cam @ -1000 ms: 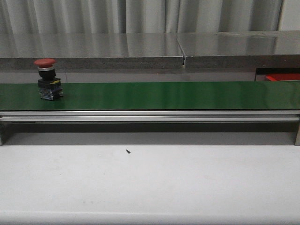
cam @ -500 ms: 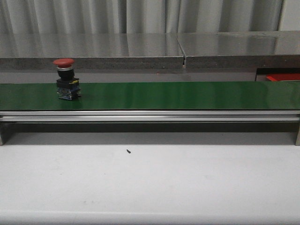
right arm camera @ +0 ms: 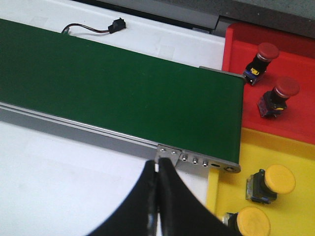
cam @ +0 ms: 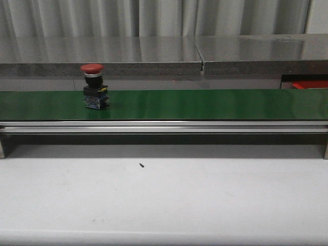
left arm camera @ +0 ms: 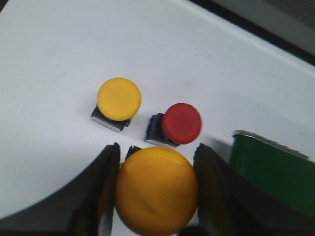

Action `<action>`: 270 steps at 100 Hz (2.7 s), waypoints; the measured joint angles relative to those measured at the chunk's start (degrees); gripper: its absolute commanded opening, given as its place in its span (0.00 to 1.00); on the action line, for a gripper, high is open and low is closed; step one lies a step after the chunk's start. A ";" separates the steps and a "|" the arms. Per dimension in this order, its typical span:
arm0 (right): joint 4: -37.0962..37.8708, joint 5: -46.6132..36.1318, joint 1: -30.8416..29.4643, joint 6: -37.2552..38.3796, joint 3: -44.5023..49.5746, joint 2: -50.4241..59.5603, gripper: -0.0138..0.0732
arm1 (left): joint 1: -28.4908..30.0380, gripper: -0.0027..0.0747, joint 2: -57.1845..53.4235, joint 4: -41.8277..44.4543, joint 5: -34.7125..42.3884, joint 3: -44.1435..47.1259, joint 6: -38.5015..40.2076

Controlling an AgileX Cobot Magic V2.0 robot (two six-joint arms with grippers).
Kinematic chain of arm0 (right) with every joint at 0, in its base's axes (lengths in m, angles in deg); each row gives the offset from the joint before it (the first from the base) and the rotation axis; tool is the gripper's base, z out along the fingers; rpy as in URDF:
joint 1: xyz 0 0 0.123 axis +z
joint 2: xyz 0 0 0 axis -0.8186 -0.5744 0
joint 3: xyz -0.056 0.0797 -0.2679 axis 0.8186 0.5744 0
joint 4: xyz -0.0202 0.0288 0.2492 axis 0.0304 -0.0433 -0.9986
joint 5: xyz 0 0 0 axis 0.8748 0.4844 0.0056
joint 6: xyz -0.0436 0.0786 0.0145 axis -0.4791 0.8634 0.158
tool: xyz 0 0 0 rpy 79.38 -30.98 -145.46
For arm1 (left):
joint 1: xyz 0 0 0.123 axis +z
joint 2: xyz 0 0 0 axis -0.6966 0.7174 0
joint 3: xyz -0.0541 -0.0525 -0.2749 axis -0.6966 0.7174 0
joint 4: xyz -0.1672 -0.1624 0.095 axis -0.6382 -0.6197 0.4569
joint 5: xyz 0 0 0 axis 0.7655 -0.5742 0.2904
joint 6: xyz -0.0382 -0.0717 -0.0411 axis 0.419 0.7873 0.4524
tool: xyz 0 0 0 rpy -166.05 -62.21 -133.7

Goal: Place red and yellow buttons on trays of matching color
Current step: 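Lower the yellow button onto the belt and open the left gripper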

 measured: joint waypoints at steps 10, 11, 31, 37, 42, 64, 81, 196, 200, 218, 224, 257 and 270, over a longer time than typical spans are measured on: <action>0.00 0.00 0.00 0.00 0.00 0.00 0.08 | -1.16 0.10 -2.82 -0.69 -1.81 -0.11 0.00; 0.00 0.00 0.00 0.00 0.00 0.00 0.08 | -1.28 0.10 -2.96 -0.67 -2.05 -0.11 0.00; 0.00 0.00 0.00 0.00 0.00 0.00 0.08 | -6.14 0.10 -4.89 -0.91 -3.49 1.14 0.00; 0.00 0.00 0.00 0.00 0.00 0.00 0.08 | -7.58 0.10 -5.02 -1.00 -3.49 2.31 0.00; 0.00 0.00 0.00 0.00 0.00 0.00 0.08 | -8.89 0.10 -5.02 -1.03 -3.49 3.53 0.00; 0.00 0.00 0.00 0.00 0.00 0.00 0.08 | -13.82 0.10 -5.02 0.08 -1.88 7.42 0.00; 0.00 0.00 0.00 0.00 0.00 0.00 0.08 | -15.85 0.10 -5.02 0.43 -0.52 8.33 0.00; 0.00 0.00 0.06 0.00 0.00 0.00 0.08 | -16.47 0.81 -4.91 1.20 -1.87 8.15 0.03; 0.00 0.00 0.06 0.00 0.00 0.00 0.08 | -16.47 0.81 -5.03 0.90 -1.87 7.78 0.03; 0.00 0.00 0.06 0.00 0.00 0.00 0.08 | -16.47 0.81 -8.47 -0.74 -1.35 6.17 -0.94; 0.00 0.00 0.06 0.00 0.00 0.00 0.08 | -16.47 0.81 -10.68 -1.44 -1.22 6.08 -1.87; 0.00 0.00 0.06 0.00 0.00 0.00 0.08 | -19.49 0.81 -27.33 -2.33 8.09 15.19 -7.98; 0.00 0.00 0.06 0.00 0.00 0.00 0.08 | -23.65 0.77 -35.39 -2.56 15.24 25.31 -10.49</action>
